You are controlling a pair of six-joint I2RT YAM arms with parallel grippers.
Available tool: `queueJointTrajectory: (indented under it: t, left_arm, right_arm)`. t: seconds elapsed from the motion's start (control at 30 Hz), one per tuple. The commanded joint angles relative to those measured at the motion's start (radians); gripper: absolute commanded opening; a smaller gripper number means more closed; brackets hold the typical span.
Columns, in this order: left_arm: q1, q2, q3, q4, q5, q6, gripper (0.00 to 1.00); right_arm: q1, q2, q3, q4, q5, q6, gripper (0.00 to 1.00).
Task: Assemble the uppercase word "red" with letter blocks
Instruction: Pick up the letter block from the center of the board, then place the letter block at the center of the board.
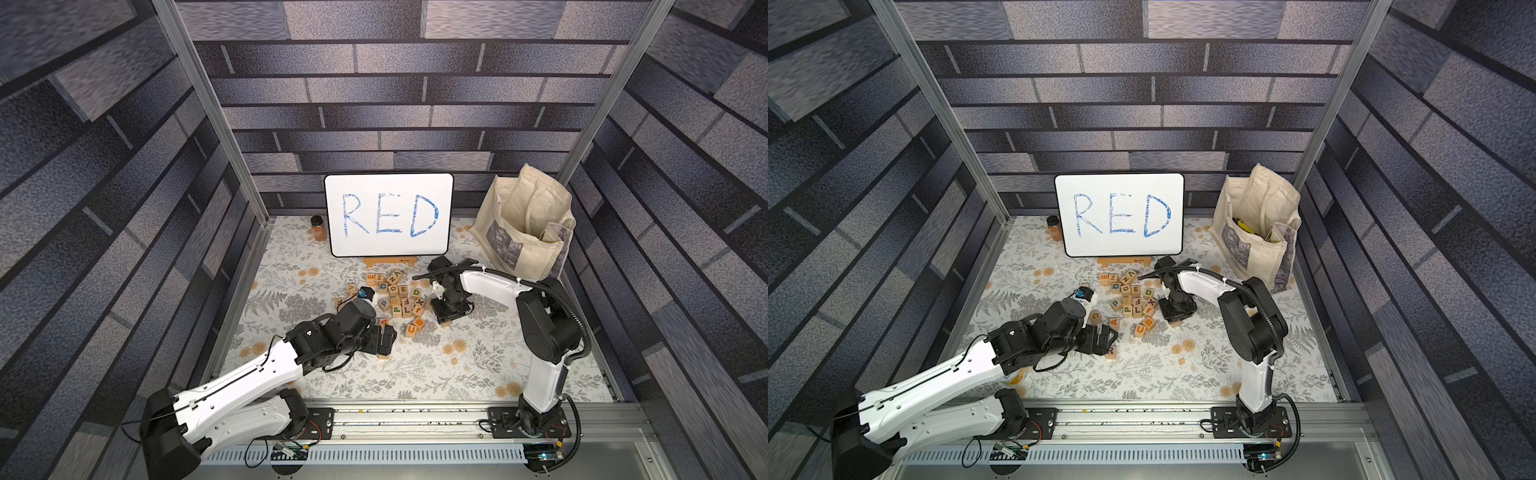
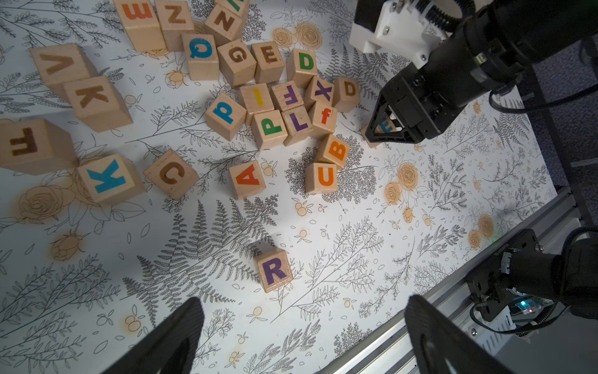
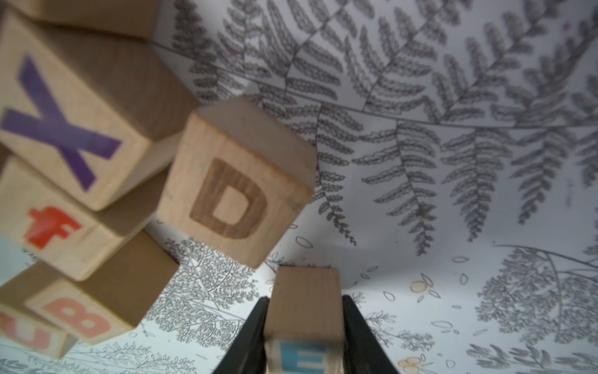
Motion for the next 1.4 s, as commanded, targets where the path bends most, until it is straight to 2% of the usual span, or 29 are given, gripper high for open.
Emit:
queueJointTrajectory:
  t: [0.0, 0.13, 0.4, 0.87, 1.37]
  left_arm:
    - [-0.003, -0.017, -0.011, -0.015, -0.025, -0.016, 1.00]
    - [-0.002, -0.021, -0.016, -0.012, -0.027, -0.016, 1.00]
    - [-0.003, -0.035, -0.016, -0.020, -0.028, -0.007, 1.00]
    - [-0.003, -0.108, 0.000, -0.105, 0.012, 0.029, 1.00]
    - [-0.007, -0.220, 0.020, -0.240, 0.064, 0.048, 1.00]
  right_arm:
    - [0.000, 0.009, -0.012, -0.002, 0.020, 0.090, 0.27]
    - [0.004, -0.013, -0.024, -0.008, 0.029, 0.173, 0.18]
    - [0.048, -0.082, -0.045, -0.026, 0.030, 0.333, 0.14]
    - [0.161, -0.216, -0.099, -0.008, 0.043, 0.537, 0.14]
    - [0.327, -0.231, -0.087, 0.021, 0.109, 0.709, 0.13]
